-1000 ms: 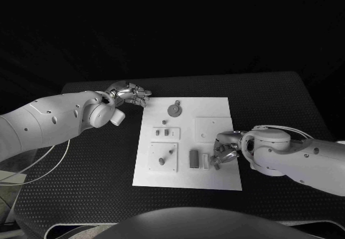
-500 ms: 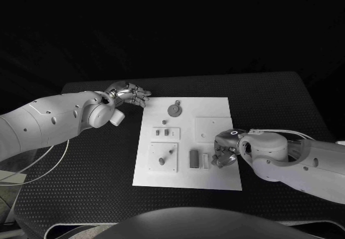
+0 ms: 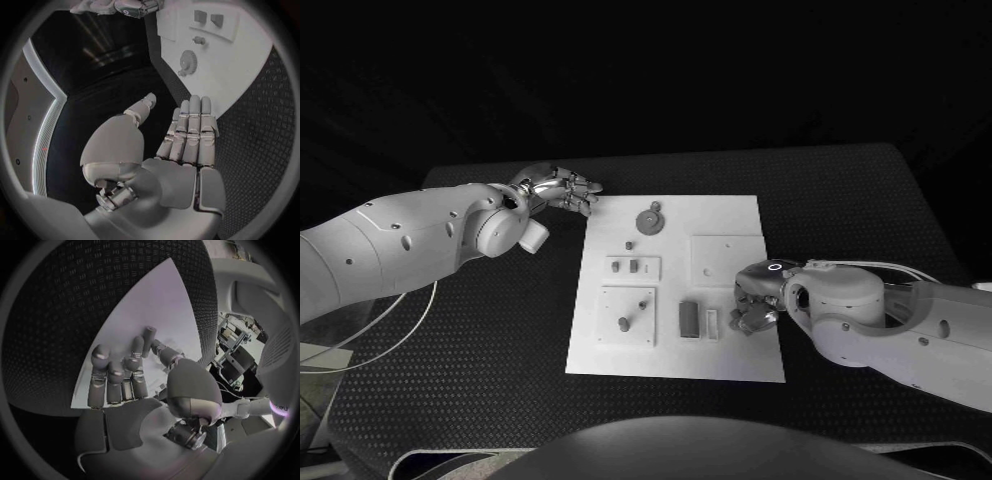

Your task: Assemble the parts on the task board

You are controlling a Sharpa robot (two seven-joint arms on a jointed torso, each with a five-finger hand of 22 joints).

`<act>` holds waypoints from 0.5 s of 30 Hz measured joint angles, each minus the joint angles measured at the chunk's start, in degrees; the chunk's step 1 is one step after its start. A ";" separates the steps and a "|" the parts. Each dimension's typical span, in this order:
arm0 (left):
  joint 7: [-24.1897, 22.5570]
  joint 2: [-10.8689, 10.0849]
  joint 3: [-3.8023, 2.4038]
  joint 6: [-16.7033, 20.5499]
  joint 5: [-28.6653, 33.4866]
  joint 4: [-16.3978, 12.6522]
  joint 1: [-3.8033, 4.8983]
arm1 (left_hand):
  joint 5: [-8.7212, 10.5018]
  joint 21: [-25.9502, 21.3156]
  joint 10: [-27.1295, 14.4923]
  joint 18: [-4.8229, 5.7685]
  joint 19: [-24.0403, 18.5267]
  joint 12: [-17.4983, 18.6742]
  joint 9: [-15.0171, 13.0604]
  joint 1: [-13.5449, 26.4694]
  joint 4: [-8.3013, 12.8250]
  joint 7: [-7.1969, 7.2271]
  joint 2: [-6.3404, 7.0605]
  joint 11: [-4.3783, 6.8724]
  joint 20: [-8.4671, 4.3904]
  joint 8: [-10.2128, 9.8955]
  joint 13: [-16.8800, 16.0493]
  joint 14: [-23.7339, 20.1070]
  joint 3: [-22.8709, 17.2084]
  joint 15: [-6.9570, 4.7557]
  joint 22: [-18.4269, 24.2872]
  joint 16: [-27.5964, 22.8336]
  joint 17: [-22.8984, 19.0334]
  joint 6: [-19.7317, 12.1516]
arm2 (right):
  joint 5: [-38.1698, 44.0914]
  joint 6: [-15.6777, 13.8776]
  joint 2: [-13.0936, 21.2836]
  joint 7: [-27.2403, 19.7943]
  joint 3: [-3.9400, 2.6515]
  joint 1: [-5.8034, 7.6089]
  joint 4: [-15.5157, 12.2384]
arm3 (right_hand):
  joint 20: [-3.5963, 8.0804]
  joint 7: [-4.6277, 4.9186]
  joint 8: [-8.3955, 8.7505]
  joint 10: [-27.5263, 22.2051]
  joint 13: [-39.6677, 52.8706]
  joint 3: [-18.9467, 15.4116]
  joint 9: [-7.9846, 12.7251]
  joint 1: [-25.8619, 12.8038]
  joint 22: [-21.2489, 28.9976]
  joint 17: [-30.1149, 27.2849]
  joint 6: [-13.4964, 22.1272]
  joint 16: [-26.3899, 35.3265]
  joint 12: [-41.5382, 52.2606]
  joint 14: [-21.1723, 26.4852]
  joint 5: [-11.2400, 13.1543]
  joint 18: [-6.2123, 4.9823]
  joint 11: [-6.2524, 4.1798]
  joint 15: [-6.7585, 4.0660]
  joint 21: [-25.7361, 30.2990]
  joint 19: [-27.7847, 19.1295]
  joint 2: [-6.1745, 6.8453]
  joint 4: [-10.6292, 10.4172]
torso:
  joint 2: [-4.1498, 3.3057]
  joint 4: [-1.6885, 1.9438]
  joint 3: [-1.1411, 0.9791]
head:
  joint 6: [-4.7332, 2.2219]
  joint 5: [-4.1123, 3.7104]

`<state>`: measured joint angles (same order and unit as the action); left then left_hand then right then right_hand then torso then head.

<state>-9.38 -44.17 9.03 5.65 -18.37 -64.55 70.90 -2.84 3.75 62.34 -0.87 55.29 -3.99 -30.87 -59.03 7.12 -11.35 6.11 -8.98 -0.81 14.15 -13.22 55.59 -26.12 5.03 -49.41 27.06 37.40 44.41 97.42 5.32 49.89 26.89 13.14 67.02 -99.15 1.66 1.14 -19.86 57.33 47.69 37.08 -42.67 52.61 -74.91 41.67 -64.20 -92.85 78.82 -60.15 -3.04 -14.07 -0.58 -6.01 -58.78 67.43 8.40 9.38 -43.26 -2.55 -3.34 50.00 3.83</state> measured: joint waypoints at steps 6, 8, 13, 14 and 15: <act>0.00 0.04 0.00 0.00 -0.04 -0.06 0.00 | 0.00 0.00 0.00 0.00 0.00 0.00 -0.05 0.00 0.00 0.00 0.00 0.00 0.00 0.00 0.00 0.00 0.00 0.00 0.00 0.00 -0.01 0.00 | -7.26 -2.76 0.35 -0.18 -0.03 0.00 1.29 | -0.22 0.10 0.01 0.26 0.13 -1.39 -0.17 0.28 0.00 0.06 0.08 0.00 0.00 -0.25 0.17 -0.15 0.17 0.07 0.00 0.22 -2.29 1.39 | 0.00 -0.03 0.03 | 0.00 -0.22; 0.00 0.05 0.00 0.00 -0.05 -0.07 0.00 | 0.00 0.00 0.00 0.00 0.00 0.00 -0.05 0.00 0.00 0.00 0.00 0.00 0.00 0.00 0.00 0.00 0.00 0.00 0.00 0.00 -0.01 0.00 | -10.44 -4.04 0.52 -0.13 0.02 0.00 1.73 | -0.22 0.15 0.00 0.53 0.13 -1.40 -0.17 0.22 0.00 0.06 0.03 0.00 0.00 -0.41 0.17 -0.18 0.07 0.02 0.00 0.22 -2.37 1.39 | 0.00 0.01 0.07 | 0.00 -0.24; 0.00 0.04 0.00 0.02 -0.07 -0.07 0.00 | 0.00 0.00 0.00 0.00 0.00 0.00 -0.05 0.00 0.00 0.00 0.00 0.00 0.00 0.00 0.00 0.20 0.00 -0.21 0.05 0.00 0.05 0.00 | -16.30 -6.39 0.96 0.26 0.12 0.00 2.08 | -0.24 0.26 0.01 0.54 0.21 -1.41 0.39 0.73 0.00 0.13 -0.05 0.00 0.00 -0.41 0.22 -0.18 0.07 0.03 -0.23 0.22 -2.92 1.41 | 0.00 0.05 0.07 | 0.00 -0.24; 0.00 0.04 0.00 0.02 -0.07 -0.07 0.00 | 0.00 0.00 0.00 0.00 0.00 0.00 -0.05 0.00 0.00 0.00 0.00 0.00 0.00 0.00 0.00 0.21 0.00 -0.21 0.04 0.00 0.05 0.00 | -17.17 -6.76 1.06 0.34 0.14 0.00 2.09 | -0.23 0.32 0.01 0.54 0.21 -1.41 0.62 0.73 0.00 0.13 0.00 0.00 0.00 -0.42 0.22 -0.18 0.07 0.02 -0.23 0.23 -2.92 1.41 | 0.00 0.07 0.07 | 0.00 -0.24; 0.00 0.04 0.00 0.02 -0.07 -0.07 0.00 | 0.00 0.00 0.00 0.00 0.00 0.00 -0.05 0.00 0.00 0.00 0.00 0.00 0.00 0.00 0.00 0.21 0.00 -0.21 0.04 0.00 0.05 0.00 | -18.34 -7.29 1.19 0.46 0.17 0.01 2.09 | -0.20 0.38 0.02 0.67 0.26 -1.41 1.00 0.99 0.00 0.13 0.07 0.00 0.00 -0.52 0.22 -0.18 -0.06 -0.08 -0.23 0.27 -3.19 1.41 | 0.00 0.07 0.07 | 0.00 -0.23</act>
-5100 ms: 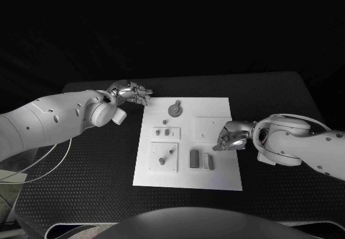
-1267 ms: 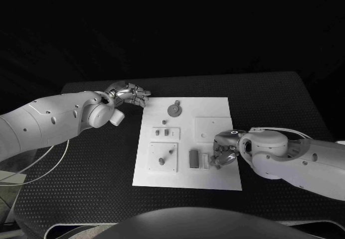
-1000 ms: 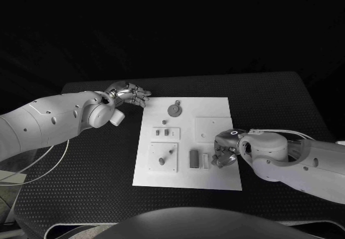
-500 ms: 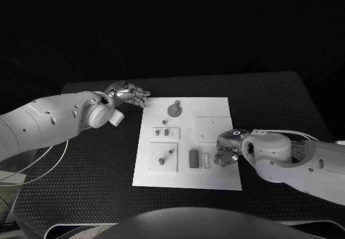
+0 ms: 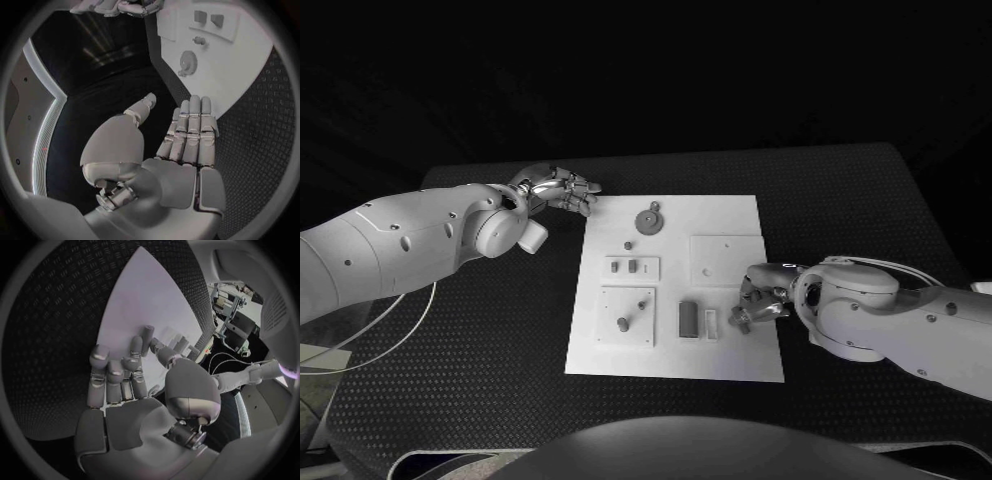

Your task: Assemble the parts on the task board

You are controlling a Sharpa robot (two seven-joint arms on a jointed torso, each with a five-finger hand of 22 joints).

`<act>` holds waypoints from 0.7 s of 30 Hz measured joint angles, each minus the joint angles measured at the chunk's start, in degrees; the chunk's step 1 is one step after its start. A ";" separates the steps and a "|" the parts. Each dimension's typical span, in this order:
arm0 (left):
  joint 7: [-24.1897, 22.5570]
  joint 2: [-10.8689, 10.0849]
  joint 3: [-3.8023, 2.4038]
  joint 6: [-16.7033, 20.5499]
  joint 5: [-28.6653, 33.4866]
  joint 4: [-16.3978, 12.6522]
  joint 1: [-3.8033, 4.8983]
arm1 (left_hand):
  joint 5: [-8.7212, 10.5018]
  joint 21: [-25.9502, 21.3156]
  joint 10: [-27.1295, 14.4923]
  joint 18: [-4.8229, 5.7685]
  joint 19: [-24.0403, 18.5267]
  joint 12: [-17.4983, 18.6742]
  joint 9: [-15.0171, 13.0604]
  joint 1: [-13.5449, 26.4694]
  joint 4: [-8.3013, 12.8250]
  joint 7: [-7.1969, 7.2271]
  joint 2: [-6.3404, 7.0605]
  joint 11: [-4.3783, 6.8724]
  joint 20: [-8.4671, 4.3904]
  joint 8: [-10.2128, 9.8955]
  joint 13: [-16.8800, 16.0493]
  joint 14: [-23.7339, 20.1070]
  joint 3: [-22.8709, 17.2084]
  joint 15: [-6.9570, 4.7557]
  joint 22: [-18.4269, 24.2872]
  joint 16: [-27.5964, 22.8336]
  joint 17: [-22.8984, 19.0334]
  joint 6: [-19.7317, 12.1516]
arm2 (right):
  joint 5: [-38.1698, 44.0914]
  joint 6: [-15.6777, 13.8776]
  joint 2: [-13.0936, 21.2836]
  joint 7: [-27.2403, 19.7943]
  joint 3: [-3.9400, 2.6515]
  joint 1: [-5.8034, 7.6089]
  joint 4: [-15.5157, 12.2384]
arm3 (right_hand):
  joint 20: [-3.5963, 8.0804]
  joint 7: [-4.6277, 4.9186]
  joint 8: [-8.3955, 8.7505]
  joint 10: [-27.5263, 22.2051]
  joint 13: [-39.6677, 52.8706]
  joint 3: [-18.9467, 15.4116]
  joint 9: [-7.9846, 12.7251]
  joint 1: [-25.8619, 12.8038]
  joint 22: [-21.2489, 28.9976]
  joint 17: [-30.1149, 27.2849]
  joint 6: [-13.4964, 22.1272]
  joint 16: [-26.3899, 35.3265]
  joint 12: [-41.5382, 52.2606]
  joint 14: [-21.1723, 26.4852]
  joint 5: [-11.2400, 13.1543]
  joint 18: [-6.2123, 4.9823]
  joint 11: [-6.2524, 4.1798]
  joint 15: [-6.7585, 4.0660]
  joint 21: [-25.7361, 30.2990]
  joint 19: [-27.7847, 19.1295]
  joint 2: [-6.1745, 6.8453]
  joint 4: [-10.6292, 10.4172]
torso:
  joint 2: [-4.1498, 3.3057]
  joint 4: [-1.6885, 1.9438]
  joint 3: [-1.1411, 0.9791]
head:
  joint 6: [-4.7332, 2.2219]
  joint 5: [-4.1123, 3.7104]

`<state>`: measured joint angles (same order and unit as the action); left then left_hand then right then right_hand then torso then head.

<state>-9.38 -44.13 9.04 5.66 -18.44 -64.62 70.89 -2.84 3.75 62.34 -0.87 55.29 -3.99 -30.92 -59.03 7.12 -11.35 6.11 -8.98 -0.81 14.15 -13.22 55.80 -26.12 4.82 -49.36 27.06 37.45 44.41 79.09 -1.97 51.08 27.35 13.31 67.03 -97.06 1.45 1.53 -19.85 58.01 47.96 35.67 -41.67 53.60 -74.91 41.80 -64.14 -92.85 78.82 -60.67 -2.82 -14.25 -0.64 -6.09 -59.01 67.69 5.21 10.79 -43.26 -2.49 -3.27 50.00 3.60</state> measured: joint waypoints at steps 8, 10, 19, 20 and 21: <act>0.00 0.02 0.01 0.02 -0.02 -0.03 0.00 | 0.00 0.00 0.00 0.00 0.00 0.00 0.00 0.00 0.00 0.00 0.00 0.00 0.00 0.23 0.00 0.00 0.00 0.00 0.00 0.00 -0.01 0.00 | -8.77 -3.64 1.04 1.03 0.48 0.42 -0.51 | 0.00 0.52 3.82 0.27 0.07 -0.22 0.71 0.82 0.00 0.06 0.38 0.00 0.00 -0.23 0.01 0.04 -0.28 -0.23 -0.23 0.37 -0.81 0.22 | -0.01 -0.04 0.03 | 0.00 -0.14; 0.01 0.03 0.01 0.02 -0.02 -0.06 0.00 | 0.00 0.00 0.00 0.00 0.00 0.00 0.00 0.00 0.00 0.00 0.00 0.00 0.00 0.23 0.00 0.00 0.00 0.00 0.00 0.00 0.00 0.00 | -10.69 -4.53 1.34 1.37 0.56 0.49 -0.89 | -0.01 0.93 4.32 0.25 0.07 -0.23 1.26 1.24 0.00 0.06 0.79 0.01 0.00 -0.23 -0.06 0.13 -0.27 -0.22 -0.23 0.38 -1.24 0.23 | -0.01 -0.05 0.04 | 0.00 -0.16; 0.04 0.03 0.01 0.02 -0.07 -0.11 0.00 | 0.00 0.00 0.00 0.00 0.00 0.00 0.01 0.00 0.00 0.00 0.00 0.00 0.00 0.23 0.00 0.00 0.00 0.00 -0.01 0.00 0.06 0.00 | -18.62 -7.25 1.32 2.44 0.87 0.33 -2.94 | -0.12 2.04 4.09 0.25 0.07 -0.23 7.88 1.94 0.00 0.05 1.97 0.01 0.00 -0.24 -0.07 0.15 -0.28 -0.20 -0.23 0.47 -1.94 0.23 | -0.01 -0.05 0.00 | 0.00 -0.25; 0.04 0.03 0.01 0.02 -0.08 -0.11 0.00 | 0.00 0.00 0.00 0.00 0.00 0.00 0.01 0.00 0.00 0.00 0.00 0.00 0.00 0.23 0.00 0.00 0.00 0.00 0.00 0.00 0.06 0.00 | -19.34 -7.53 1.27 2.48 0.90 0.28 -3.26 | -0.12 2.04 4.05 0.27 0.07 -0.23 7.87 2.08 0.00 0.05 1.97 0.01 0.00 -0.26 -0.07 0.15 -0.30 -0.22 -0.23 0.47 -2.08 0.23 | -0.01 -0.05 -0.01 | 0.00 -0.25; 0.05 0.03 0.01 0.02 -0.08 -0.11 0.00 | 0.00 0.00 0.00 0.00 0.00 0.00 0.01 0.00 0.00 0.00 0.00 0.00 0.00 0.23 0.00 0.00 0.00 0.00 -0.01 0.00 0.06 0.00 | -19.75 -7.73 1.22 2.49 0.91 0.26 -3.47 | -0.12 2.06 3.88 0.36 0.07 -0.23 7.85 2.08 0.00 0.05 1.99 0.00 0.00 -0.26 -0.07 0.15 -0.39 -0.22 -0.23 0.47 -2.08 0.23 | -0.01 -0.05 -0.02 | 0.00 -0.25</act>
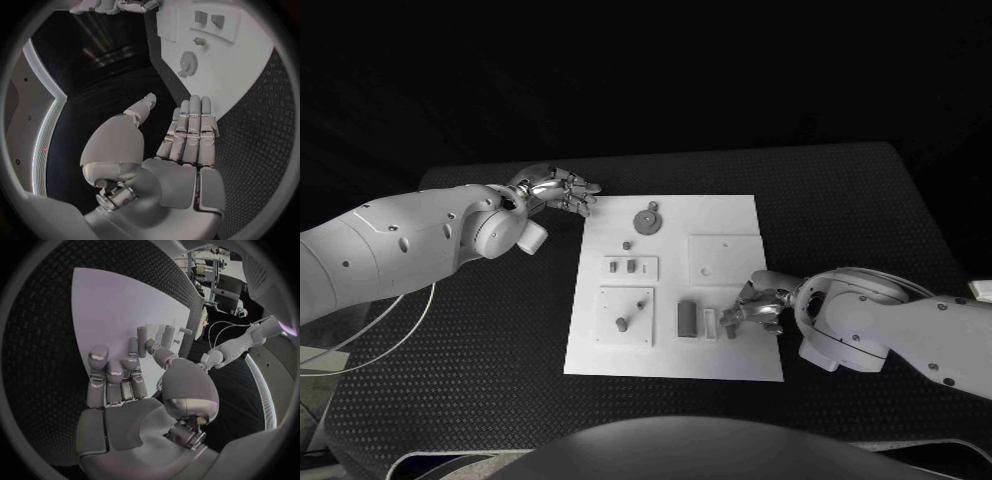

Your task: Assemble the parts on the task board

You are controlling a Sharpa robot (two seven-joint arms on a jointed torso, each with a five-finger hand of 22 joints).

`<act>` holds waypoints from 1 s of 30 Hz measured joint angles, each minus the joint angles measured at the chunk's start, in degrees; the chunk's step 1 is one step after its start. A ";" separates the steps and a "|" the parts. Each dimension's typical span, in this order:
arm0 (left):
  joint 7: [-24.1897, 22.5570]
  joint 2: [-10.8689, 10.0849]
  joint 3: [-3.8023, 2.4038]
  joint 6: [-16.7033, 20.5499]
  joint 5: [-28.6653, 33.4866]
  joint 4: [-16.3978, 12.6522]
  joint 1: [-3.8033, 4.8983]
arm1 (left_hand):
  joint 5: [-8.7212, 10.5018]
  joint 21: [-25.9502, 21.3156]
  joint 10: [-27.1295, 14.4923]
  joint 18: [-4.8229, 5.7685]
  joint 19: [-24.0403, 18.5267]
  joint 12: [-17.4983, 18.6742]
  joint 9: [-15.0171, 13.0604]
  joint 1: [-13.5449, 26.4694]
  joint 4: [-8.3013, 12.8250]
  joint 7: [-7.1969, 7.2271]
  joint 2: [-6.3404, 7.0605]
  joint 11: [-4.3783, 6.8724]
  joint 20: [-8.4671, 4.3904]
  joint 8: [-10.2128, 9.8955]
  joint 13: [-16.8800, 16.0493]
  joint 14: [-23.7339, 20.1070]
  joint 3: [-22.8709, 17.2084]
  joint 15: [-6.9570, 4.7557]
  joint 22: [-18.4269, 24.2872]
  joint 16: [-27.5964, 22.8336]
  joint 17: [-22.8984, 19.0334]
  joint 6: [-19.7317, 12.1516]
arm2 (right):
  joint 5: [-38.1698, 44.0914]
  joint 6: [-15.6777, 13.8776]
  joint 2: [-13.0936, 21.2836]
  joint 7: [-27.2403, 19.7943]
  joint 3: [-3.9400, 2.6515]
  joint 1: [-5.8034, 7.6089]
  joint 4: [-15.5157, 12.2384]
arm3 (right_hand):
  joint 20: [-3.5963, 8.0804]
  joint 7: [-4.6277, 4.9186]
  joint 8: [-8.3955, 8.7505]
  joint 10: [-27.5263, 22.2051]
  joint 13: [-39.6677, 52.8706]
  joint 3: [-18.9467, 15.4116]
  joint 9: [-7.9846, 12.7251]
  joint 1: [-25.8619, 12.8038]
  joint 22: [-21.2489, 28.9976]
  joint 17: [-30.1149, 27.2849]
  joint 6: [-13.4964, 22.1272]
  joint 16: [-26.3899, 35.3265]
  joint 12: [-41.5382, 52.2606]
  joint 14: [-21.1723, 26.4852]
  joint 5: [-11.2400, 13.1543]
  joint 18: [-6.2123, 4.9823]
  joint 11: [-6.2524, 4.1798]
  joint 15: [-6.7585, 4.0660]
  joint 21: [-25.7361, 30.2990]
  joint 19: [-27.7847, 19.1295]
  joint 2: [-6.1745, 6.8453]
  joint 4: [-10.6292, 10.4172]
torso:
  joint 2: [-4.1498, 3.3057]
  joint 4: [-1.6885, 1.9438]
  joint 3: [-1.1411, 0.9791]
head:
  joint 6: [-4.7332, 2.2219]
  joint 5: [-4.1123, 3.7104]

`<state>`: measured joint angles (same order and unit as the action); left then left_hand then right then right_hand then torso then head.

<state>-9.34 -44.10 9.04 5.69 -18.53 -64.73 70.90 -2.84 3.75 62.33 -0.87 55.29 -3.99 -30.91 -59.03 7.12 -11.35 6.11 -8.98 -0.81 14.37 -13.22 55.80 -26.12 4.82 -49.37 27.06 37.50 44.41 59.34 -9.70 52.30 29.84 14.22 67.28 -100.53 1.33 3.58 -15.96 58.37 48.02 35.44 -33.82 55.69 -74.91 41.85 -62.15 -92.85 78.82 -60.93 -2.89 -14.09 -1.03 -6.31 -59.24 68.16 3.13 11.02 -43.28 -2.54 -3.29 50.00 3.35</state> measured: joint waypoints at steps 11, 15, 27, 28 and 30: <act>0.01 0.27 0.00 -0.01 -0.08 0.10 0.00 | 0.00 0.00 0.00 0.00 0.00 0.00 0.00 0.00 0.00 0.00 0.00 0.00 0.00 0.00 0.00 0.00 0.00 0.00 0.00 -0.23 0.05 0.00 | -2.04 -1.49 -0.97 -0.06 -0.02 -0.03 -0.23 | -0.02 0.05 -0.06 -0.01 -0.01 0.00 -0.30 0.00 0.00 -0.01 0.04 0.00 0.00 0.00 0.01 0.02 0.00 0.00 0.00 0.01 0.00 0.00 | -0.02 -0.02 -0.01 | 0.00 -0.32; 0.01 0.26 0.00 -0.03 -0.13 0.10 0.00 | 0.00 0.00 0.00 0.00 0.00 0.00 0.00 0.00 0.00 0.00 0.00 0.00 0.00 0.00 0.00 0.00 0.00 0.00 -0.01 -0.23 0.05 0.00 | -2.11 -2.35 -0.96 -0.12 -0.02 -0.04 -0.18 | -0.11 0.05 -0.06 -0.01 -0.01 0.00 -0.30 0.00 0.00 -0.01 0.04 0.00 0.00 -0.01 0.01 0.03 0.01 0.00 0.00 0.09 0.00 0.00 | -0.02 0.02 -0.01 | 0.00 -0.32; 0.02 0.26 0.01 -0.04 -0.34 0.10 0.00 | 0.00 0.00 0.00 0.00 0.00 0.00 0.01 0.00 0.00 0.00 0.00 0.00 0.00 0.00 0.00 0.00 0.00 0.00 -0.01 -0.23 0.09 0.00 | -2.23 -3.03 -2.30 -0.24 -0.02 -0.21 0.32 | -0.10 0.06 0.00 -0.02 -0.02 -0.01 -0.30 0.00 0.00 -0.01 0.04 0.00 0.00 -0.01 0.06 0.04 0.02 0.00 0.00 0.12 0.00 0.01 | -0.01 0.05 -0.01 | 0.00 -0.20; 0.02 0.24 0.01 -0.04 -0.35 0.09 0.00 | 0.00 0.00 0.00 0.00 0.00 0.00 0.01 0.00 0.00 0.00 0.00 0.00 0.00 0.00 0.00 0.00 0.00 0.00 -0.01 -0.23 0.09 0.00 | -2.25 -3.02 -2.36 -0.25 -0.02 -0.24 0.39 | -0.09 0.06 0.01 -0.02 -0.02 -0.01 -0.30 0.01 0.00 -0.01 0.04 0.00 0.00 -0.01 0.06 0.04 0.02 0.00 0.00 0.14 0.00 0.01 | -0.01 0.05 -0.01 | 0.00 -0.20; 0.02 0.22 0.01 -0.04 -0.37 0.09 0.00 | 0.00 0.00 0.00 0.00 0.00 0.00 0.01 0.00 0.00 0.00 0.00 0.00 0.00 0.00 0.00 0.00 0.00 0.00 -0.01 -0.23 0.09 0.00 | -2.26 -2.99 -2.42 -0.26 -0.02 -0.27 0.47 | -0.02 0.06 0.01 -0.03 -0.02 -0.01 -0.30 0.00 0.00 -0.01 0.04 -0.01 0.00 -0.02 0.07 0.04 0.02 0.00 0.00 0.35 0.00 0.01 | -0.01 0.05 -0.01 | 0.00 -0.22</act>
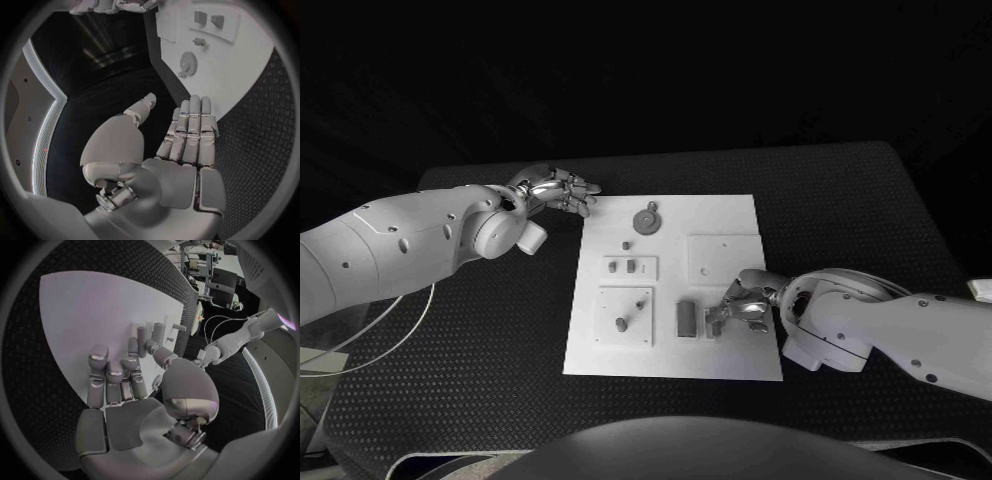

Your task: Assemble the parts on the task board

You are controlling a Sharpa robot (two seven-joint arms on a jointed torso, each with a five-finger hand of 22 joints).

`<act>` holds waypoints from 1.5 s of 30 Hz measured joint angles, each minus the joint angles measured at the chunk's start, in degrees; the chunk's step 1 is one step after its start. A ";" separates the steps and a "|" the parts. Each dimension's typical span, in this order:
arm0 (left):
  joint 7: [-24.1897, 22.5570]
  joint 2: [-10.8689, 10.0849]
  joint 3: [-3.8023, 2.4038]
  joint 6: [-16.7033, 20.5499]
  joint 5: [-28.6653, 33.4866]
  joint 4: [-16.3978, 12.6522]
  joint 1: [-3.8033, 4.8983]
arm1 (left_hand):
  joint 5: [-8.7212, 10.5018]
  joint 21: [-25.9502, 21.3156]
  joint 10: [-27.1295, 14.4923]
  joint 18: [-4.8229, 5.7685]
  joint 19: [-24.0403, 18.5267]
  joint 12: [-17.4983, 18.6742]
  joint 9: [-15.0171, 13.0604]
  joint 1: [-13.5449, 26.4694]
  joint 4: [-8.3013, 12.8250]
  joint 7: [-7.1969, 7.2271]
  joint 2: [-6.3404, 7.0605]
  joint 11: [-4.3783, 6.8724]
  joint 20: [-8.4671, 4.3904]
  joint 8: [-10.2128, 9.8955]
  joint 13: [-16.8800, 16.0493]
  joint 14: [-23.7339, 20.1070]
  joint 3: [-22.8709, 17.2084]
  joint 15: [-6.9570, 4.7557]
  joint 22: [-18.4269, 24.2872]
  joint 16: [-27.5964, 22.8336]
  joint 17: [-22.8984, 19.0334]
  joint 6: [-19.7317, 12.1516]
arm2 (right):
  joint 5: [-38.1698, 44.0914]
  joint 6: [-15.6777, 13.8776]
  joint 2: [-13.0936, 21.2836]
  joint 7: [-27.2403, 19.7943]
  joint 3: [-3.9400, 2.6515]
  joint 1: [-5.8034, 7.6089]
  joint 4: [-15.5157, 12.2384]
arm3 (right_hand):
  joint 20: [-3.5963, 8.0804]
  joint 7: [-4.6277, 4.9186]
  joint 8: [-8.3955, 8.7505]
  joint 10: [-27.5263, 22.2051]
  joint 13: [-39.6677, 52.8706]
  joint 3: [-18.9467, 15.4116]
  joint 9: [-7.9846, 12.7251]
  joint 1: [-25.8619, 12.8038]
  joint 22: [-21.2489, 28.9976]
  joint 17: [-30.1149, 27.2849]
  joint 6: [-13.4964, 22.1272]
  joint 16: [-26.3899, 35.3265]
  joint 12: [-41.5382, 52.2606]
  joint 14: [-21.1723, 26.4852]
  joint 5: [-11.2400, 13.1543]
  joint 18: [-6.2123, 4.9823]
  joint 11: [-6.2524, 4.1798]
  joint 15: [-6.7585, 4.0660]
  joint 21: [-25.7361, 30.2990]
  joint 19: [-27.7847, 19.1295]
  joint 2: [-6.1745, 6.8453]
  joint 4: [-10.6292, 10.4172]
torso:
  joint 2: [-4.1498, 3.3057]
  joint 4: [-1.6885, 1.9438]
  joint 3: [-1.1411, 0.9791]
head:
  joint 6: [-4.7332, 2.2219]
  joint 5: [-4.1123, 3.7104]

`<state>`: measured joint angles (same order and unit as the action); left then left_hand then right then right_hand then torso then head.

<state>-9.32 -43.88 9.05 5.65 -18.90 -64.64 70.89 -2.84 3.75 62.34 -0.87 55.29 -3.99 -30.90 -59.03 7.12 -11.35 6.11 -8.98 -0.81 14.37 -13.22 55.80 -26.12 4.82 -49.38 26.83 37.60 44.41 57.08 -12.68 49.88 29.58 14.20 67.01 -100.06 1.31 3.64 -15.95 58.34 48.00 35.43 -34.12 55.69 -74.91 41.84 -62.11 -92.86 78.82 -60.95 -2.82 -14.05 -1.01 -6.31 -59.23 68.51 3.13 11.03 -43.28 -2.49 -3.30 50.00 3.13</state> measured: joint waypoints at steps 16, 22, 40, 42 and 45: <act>0.01 0.00 0.00 -0.01 -0.09 -0.02 0.00 | 0.00 0.00 0.00 0.00 0.00 0.00 0.00 -0.22 0.00 0.00 0.22 0.00 0.00 0.00 0.00 0.00 0.00 0.00 0.05 0.00 0.04 0.00 | -0.10 0.64 -1.07 -0.44 -0.17 -0.37 1.43 | 0.23 0.01 -0.35 0.00 0.05 -0.07 -0.10 0.01 0.00 -0.01 0.00 0.00 0.00 -0.19 -0.07 0.28 0.01 -0.03 0.00 -0.16 0.00 0.07 | 0.01 -0.01 -0.03 | 0.00 0.10; 0.01 -0.01 0.01 -0.01 -0.11 -0.01 0.00 | 0.00 0.00 0.00 0.00 0.00 0.00 0.00 -0.22 0.00 0.00 0.22 0.00 0.00 0.00 0.00 0.00 0.00 0.00 0.05 0.00 0.09 0.00 | -0.15 1.12 -1.20 -0.77 -0.27 -0.44 1.78 | 0.23 0.01 -0.53 0.00 0.09 -0.08 -0.11 0.01 0.00 0.05 -0.01 0.01 -0.22 -0.21 -0.07 0.29 0.01 -0.04 0.00 -0.16 0.00 0.08 | 0.02 -0.01 -0.03 | 0.00 0.13; 0.04 -0.09 0.01 -0.02 -0.14 -0.01 0.00 | 0.00 0.00 0.00 0.00 0.00 0.00 0.00 -0.22 0.00 0.00 0.22 0.00 0.00 0.00 0.00 0.00 0.00 0.00 0.04 0.00 0.13 0.00 | -0.47 2.26 -1.28 -1.27 -0.31 -0.60 2.24 | 0.20 0.02 -0.01 -0.09 0.25 3.02 0.62 -2.09 0.00 0.04 -0.01 0.46 -0.67 -0.26 -0.06 0.31 0.09 -0.06 0.28 -0.15 2.08 3.32 | 0.02 -0.02 -0.01 | 0.00 0.31; 0.04 -0.09 0.01 -0.02 -0.14 -0.01 0.00 | 0.00 0.00 0.00 0.00 0.00 0.00 0.00 -0.22 0.00 0.00 0.22 0.00 0.00 0.00 0.00 0.00 0.00 0.00 0.04 0.00 0.13 0.00 | -0.47 2.28 -1.28 -1.27 -0.32 -0.60 2.24 | 0.20 0.02 0.00 -0.09 0.25 3.02 0.62 -2.17 0.00 0.04 -0.01 0.54 -0.67 -0.26 -0.06 0.32 0.10 -0.06 0.28 -0.15 2.16 3.32 | 0.02 -0.02 -0.01 | 0.00 0.31; 0.04 -0.09 0.01 -0.02 -0.14 -0.01 0.00 | 0.00 0.00 0.00 0.00 0.00 0.00 0.00 -0.22 0.00 0.00 0.22 0.00 0.00 0.00 0.00 0.00 0.00 0.00 0.04 0.00 0.13 0.00 | -0.47 2.31 -1.30 -1.27 -0.32 -0.62 2.25 | 0.19 0.02 0.00 -0.09 0.25 3.79 0.58 -2.32 0.00 0.04 -0.01 0.67 -0.67 -0.25 -0.05 0.32 0.10 -0.06 0.27 -0.14 2.32 4.09 | 0.02 -0.02 0.00 | 0.00 0.34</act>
<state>-9.28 -43.97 9.06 5.63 -19.04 -64.65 70.89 -2.84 3.75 62.34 -0.87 55.29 -3.99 -30.89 -59.25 7.12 -11.35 6.33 -8.98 -0.81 14.37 -13.23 55.79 -26.12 4.82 -49.33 26.83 37.72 44.41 56.61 -10.37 48.58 28.31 13.88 66.40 -97.81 1.50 3.66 -15.95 58.25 48.25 39.22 -33.54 53.37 -74.91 41.88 -62.12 -92.19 78.15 -61.20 -2.88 -13.74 -0.92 -6.37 -58.96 68.37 5.44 15.12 -43.26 -2.50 -3.30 50.00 3.46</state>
